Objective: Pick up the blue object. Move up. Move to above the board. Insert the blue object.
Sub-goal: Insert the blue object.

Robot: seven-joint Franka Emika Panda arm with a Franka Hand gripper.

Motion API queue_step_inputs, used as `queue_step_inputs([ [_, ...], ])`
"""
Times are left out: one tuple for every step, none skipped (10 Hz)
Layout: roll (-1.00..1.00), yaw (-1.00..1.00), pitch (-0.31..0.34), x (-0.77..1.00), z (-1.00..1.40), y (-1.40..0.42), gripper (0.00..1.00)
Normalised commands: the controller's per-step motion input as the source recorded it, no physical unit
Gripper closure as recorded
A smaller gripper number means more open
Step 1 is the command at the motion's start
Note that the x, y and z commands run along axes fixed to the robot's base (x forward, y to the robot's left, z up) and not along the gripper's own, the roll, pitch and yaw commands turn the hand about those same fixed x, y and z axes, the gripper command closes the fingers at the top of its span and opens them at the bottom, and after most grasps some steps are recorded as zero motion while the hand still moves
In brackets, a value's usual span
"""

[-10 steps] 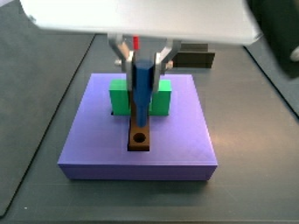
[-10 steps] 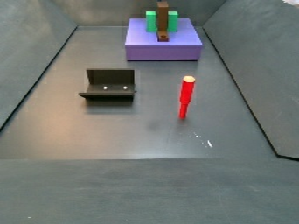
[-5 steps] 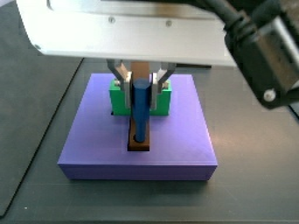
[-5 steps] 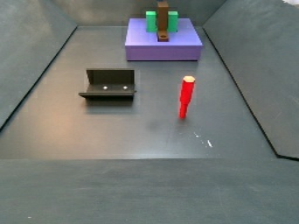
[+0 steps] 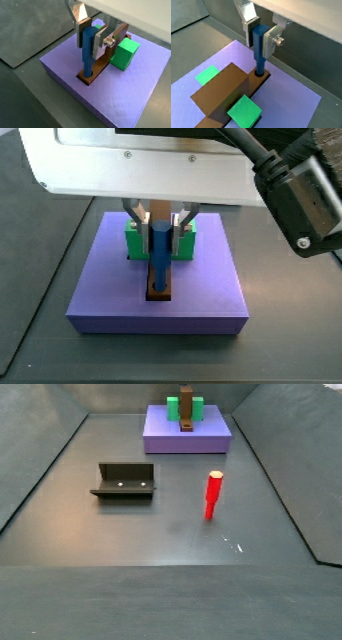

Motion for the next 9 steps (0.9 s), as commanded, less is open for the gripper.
queue_step_inputs([
  [0.03,0.0,0.0,0.0,-0.04,0.0,1.0],
  [0.02,0.0,0.0,0.0,-0.05,0.02,1.0],
  [0.0,0.0,0.0,0.0,-0.05,0.07,1.0],
  [0.0,0.01,0.0,0.0,-0.05,0.1,1.0],
  [0.03,0.0,0.0,0.0,-0.08,0.09,1.0],
  [0.0,0.0,0.0,-0.04,-0.07,0.0,1.0],
  [0.05,0.0,0.0,0.0,-0.07,-0.05,1.0],
  [0.13,0.0,0.0,0.0,-0.11,-0.12,1.0],
  [0.17,0.0,0.0,0.0,-0.14,-0.13,1.0],
])
